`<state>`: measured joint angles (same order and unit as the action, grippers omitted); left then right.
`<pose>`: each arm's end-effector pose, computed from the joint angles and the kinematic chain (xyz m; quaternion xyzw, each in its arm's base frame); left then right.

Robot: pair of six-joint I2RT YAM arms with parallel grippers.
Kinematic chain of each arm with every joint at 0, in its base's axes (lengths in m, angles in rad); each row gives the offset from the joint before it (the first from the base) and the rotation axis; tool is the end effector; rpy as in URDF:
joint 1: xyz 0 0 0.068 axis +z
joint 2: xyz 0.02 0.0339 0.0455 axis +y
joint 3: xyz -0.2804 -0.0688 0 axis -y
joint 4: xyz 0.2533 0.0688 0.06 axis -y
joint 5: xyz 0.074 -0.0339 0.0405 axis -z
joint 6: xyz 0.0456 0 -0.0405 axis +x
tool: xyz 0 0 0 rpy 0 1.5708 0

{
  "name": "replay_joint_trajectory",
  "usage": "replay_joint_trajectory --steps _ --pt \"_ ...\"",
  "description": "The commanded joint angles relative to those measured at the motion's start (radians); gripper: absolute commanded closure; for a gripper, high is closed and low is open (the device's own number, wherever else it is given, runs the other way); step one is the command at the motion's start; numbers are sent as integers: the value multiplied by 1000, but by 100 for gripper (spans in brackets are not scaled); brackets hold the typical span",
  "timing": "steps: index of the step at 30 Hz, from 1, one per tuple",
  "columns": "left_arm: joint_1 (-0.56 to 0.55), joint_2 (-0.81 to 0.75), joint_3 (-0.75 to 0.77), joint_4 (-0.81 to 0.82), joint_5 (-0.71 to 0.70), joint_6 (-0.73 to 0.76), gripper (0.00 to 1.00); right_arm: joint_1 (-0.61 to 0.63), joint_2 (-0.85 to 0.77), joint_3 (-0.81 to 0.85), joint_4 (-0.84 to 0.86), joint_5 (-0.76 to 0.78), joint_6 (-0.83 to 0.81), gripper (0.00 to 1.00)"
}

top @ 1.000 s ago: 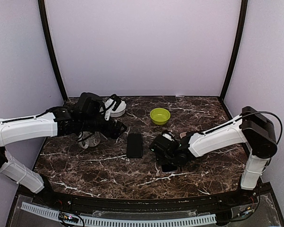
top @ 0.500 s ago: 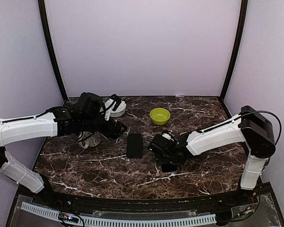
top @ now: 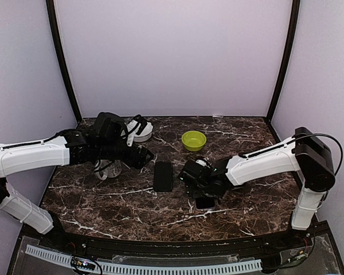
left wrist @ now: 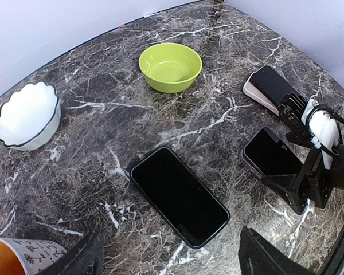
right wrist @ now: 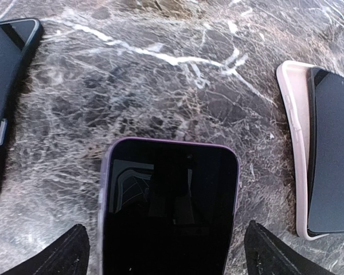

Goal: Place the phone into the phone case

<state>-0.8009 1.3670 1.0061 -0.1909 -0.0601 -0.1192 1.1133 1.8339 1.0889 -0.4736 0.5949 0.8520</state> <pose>0.2269 -0.2301 0.2921 0.2779 0.8273 -0.1930 0.4485 0.1812 0.3102 0.1517 -0.0717 0.9400 -0.0207 0.3330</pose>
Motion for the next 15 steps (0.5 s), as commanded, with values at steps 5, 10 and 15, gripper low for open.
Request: replay_joint_trajectory --steps 5,10,15 --pt "4 -7 14 -21 18 1 17 -24 -190 -66 -1 -117 8 8" --pt "3 -4 13 -20 20 0 18 -55 -259 -187 71 -236 66 43" --pt "3 -5 15 -22 22 -1 18 -61 -262 -247 114 -293 99 65"
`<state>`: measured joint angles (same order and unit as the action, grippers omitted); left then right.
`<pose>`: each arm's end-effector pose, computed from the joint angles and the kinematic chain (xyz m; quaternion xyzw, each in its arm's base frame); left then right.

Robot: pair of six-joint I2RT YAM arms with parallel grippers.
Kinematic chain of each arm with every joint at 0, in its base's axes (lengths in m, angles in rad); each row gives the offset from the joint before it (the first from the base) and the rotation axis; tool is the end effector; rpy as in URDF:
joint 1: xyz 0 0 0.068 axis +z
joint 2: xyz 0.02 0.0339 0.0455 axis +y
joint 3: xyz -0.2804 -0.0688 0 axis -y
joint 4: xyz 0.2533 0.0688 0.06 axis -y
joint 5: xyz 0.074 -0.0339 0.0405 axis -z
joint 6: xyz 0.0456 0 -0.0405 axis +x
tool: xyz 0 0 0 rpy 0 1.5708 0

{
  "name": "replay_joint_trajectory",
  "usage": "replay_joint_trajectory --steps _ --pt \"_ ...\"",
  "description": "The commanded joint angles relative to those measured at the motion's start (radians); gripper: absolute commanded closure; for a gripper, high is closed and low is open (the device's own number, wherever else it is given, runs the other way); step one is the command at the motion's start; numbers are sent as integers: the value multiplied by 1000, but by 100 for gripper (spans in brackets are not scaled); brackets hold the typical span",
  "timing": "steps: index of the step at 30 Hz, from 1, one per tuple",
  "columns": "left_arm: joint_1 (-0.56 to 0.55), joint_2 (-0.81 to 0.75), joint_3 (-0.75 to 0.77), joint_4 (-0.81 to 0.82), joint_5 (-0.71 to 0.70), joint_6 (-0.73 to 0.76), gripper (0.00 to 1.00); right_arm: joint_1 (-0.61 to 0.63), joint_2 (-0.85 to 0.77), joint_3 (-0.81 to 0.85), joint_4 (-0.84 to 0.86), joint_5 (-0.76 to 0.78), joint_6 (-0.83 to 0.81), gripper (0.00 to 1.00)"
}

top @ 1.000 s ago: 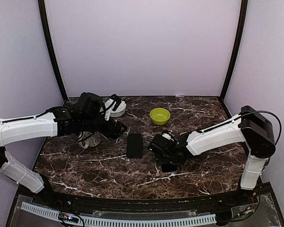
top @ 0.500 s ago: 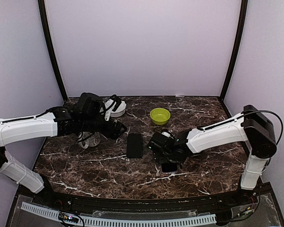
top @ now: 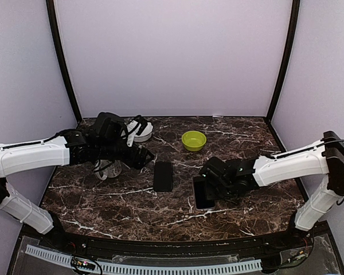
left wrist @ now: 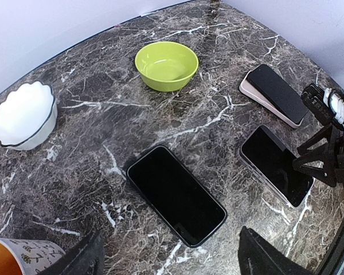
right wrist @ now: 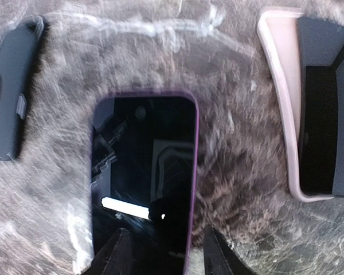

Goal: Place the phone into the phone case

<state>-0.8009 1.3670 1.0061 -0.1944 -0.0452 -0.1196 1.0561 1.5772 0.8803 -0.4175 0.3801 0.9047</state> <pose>0.2263 -0.2305 0.2918 0.2815 0.8271 -0.1982 0.4443 0.1653 0.2579 0.1729 -0.0297 0.9570 0.0821 0.2765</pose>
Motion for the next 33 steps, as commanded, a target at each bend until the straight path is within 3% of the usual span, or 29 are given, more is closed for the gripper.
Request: replay_joint_trajectory --steps 1,6,12,19,23,25,33 --pt "3 -4 15 -19 6 -1 18 -4 -1 -45 58 -85 54 69" --pt "4 -7 15 -20 6 1 19 -2 20 -97 64 -113 103 86" --pt "3 -11 16 -23 0 9 19 17 46 -162 84 -166 174 95" --pt "4 -20 12 -17 -11 14 19 39 106 -95 -103 -87 161 93" --pt "5 -15 13 -19 -6 14 19 38 108 52 -286 50 112 81" --pt "4 -12 15 -22 -5 16 19 37 115 143 -356 114 85 80" --pt "3 -13 15 -24 -8 17 19 39 166 314 -207 58 -81 75"
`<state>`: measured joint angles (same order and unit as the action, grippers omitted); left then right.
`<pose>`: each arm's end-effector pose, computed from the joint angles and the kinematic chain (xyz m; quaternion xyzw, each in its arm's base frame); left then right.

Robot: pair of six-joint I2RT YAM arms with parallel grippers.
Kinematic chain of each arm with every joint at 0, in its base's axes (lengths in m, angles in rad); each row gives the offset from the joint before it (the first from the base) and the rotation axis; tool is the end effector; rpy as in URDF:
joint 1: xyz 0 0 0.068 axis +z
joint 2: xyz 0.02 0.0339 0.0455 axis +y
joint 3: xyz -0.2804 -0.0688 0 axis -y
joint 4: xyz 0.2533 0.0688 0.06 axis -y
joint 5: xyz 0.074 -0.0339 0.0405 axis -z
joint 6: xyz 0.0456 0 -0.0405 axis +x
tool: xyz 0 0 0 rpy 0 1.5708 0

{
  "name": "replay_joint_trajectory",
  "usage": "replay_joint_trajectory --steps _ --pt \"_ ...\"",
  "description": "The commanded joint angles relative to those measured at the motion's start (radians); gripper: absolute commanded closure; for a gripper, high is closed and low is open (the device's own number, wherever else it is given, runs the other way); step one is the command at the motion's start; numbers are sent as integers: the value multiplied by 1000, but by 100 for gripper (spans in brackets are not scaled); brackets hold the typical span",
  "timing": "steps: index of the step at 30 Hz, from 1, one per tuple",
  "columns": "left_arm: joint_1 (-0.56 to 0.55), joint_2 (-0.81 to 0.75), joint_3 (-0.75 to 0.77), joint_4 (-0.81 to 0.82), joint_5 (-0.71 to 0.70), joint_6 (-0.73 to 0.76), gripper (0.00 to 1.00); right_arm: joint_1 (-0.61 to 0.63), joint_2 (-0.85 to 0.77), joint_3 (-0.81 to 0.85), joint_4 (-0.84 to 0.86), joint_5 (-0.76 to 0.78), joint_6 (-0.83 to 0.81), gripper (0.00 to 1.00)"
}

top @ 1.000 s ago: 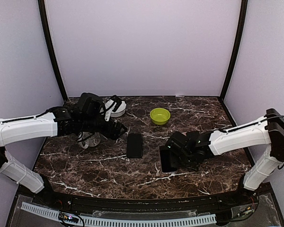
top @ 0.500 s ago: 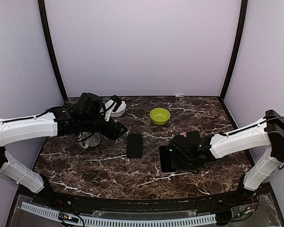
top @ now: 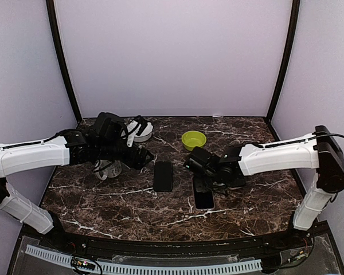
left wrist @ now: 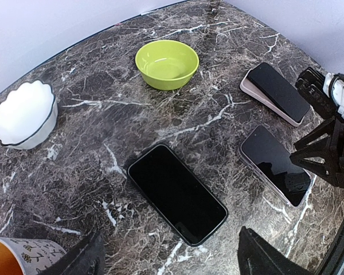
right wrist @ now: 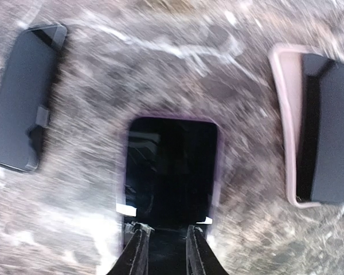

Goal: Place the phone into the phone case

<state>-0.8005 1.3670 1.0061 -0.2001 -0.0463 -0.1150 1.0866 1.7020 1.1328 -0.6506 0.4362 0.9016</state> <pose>0.2262 -0.2301 0.2912 0.2835 0.8279 -0.1955 0.4428 0.1763 0.2938 0.1972 -0.0512 0.9607 0.0267 0.2715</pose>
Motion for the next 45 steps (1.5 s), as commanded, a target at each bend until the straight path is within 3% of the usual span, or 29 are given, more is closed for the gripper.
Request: replay_joint_trajectory --steps 1,8,18,20,22,24,25,45 --pt "4 -13 14 -18 -7 12 19 8 62 80 21 4 -84 75" --pt "4 -10 15 -20 -4 14 19 14 167 123 38 -42 -107 81" --pt "3 -5 17 -22 -3 13 19 15 182 109 36 -78 -91 85" --pt "4 -5 17 -23 -4 14 19 15 163 116 19 -60 -89 79" --pt "4 -4 17 -21 -4 14 19 15 140 121 -13 -30 -70 47" --pt "4 -4 16 -22 -4 14 19 15 124 123 -59 10 -26 7" --pt "4 -4 16 -21 -3 14 19 13 118 124 -86 29 7 2" --pt "4 -4 19 -25 5 12 19 10 168 -16 38 -154 102 5"
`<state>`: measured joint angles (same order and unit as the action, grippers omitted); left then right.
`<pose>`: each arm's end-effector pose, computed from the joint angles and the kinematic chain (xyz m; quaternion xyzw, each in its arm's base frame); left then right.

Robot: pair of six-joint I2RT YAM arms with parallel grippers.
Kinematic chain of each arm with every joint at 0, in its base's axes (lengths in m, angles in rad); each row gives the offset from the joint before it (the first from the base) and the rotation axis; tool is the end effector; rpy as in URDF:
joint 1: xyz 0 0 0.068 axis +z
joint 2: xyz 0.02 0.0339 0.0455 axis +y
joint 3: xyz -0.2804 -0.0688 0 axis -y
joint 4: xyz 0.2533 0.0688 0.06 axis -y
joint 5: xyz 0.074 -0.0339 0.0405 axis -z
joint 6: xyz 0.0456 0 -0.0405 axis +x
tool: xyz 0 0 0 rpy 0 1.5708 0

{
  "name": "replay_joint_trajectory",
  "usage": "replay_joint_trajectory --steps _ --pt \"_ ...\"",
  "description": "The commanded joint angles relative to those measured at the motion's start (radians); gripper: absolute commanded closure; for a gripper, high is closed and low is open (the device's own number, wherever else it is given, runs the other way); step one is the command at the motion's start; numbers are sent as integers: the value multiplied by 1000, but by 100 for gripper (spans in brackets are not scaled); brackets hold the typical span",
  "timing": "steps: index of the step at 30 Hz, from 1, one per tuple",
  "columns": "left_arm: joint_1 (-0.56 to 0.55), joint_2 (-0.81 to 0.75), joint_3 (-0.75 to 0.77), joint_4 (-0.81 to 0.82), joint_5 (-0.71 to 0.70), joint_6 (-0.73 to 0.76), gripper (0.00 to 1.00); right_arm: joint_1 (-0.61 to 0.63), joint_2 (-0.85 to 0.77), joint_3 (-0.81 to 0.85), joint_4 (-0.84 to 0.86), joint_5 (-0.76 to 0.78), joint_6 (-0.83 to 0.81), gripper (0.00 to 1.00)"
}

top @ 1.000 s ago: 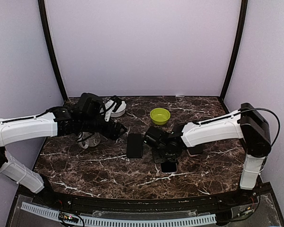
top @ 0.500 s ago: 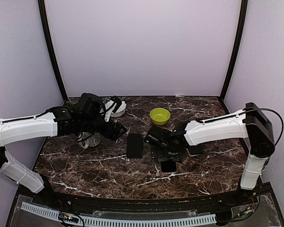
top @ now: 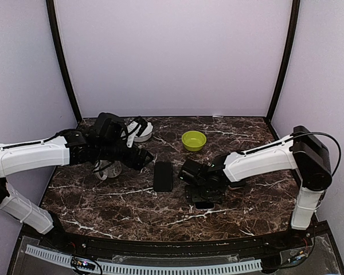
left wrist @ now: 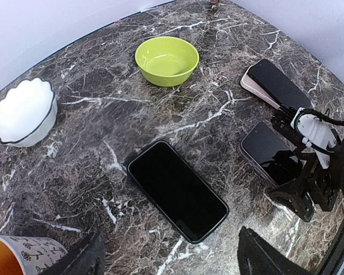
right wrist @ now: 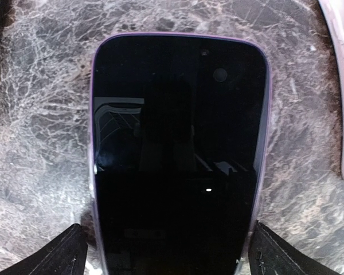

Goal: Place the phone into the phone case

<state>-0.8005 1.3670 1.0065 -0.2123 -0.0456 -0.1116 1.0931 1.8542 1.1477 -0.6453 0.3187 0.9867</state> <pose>0.2256 -0.2296 0.2901 0.2862 0.8300 -0.1927 0.4383 0.1761 0.3091 0.1494 -0.0349 0.9810 0.0132 0.1906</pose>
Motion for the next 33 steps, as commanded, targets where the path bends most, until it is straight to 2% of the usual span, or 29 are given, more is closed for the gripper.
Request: replay_joint_trajectory --steps 1,13,16,18,21,24,29,33 --pt "4 -6 19 -12 4 9 19 4 15 -35 37 -40 16 7" --pt "3 -6 18 -10 8 9 19 14 -22 -21 59 1 -29 56" --pt "4 -11 15 0 25 6 19 45 -81 -11 121 57 -83 59" --pt "4 -23 5 23 103 2 19 76 -131 -1 168 130 -120 61" --pt "3 -85 -58 144 225 -3 19 160 -220 9 275 313 -203 62" --pt "4 -170 -134 345 340 -56 18 228 -294 -10 431 460 -319 61" --pt "-1 -259 -236 577 383 -207 9 294 -354 -49 710 552 -538 61" --pt "-23 -305 -300 741 359 -283 10 332 -346 -37 833 598 -665 62"
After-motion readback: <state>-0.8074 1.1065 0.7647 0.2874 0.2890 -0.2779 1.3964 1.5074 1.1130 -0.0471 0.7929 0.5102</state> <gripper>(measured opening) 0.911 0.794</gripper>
